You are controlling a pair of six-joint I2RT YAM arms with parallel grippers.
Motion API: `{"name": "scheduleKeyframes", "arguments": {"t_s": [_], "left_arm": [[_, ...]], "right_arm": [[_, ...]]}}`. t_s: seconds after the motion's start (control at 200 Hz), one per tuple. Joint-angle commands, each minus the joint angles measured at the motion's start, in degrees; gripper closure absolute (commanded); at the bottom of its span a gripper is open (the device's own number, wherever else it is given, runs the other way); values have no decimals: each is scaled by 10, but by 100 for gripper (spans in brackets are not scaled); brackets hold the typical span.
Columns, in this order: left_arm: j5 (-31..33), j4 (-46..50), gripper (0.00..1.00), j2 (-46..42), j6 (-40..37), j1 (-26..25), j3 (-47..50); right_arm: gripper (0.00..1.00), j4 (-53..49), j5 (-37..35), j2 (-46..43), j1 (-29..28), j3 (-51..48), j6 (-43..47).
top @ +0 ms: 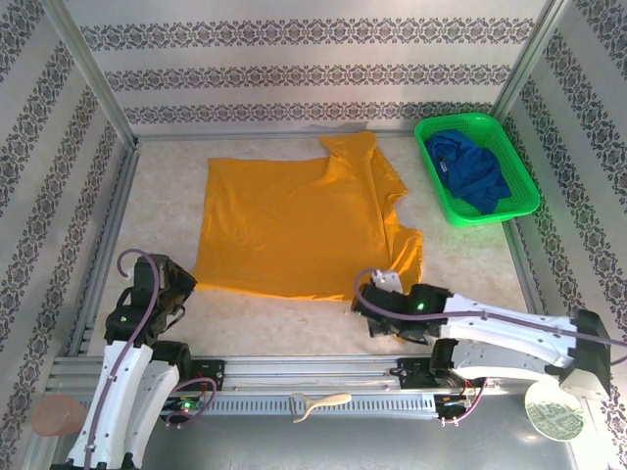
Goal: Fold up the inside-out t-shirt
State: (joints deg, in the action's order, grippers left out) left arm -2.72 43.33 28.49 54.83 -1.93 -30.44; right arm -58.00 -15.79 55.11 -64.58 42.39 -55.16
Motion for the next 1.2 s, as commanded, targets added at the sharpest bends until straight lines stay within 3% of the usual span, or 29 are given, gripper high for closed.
{"name": "scheduleKeyframes", "arguments": {"t_s": [0.0,0.095,0.285,0.58,0.889,1.194], "left_arm": [[15,9,100,1,-25,-7,-18],[18,4,100,9,-30,-7,-15],[45,2,100,28,-57,-7,-23],[59,-103,100,138,-83,-6,-42],[73,-218,100,306,-156,-5,-112],[65,-274,100,459,-185,-2,-168]], "right_arm": [[100,-64,-29,-21,60,46,97],[100,-45,-4,-26,118,64,154],[100,-39,-18,-16,171,98,211],[100,19,33,25,289,124,311],[100,66,85,171,353,202,402],[100,75,118,295,397,273,449]]}}
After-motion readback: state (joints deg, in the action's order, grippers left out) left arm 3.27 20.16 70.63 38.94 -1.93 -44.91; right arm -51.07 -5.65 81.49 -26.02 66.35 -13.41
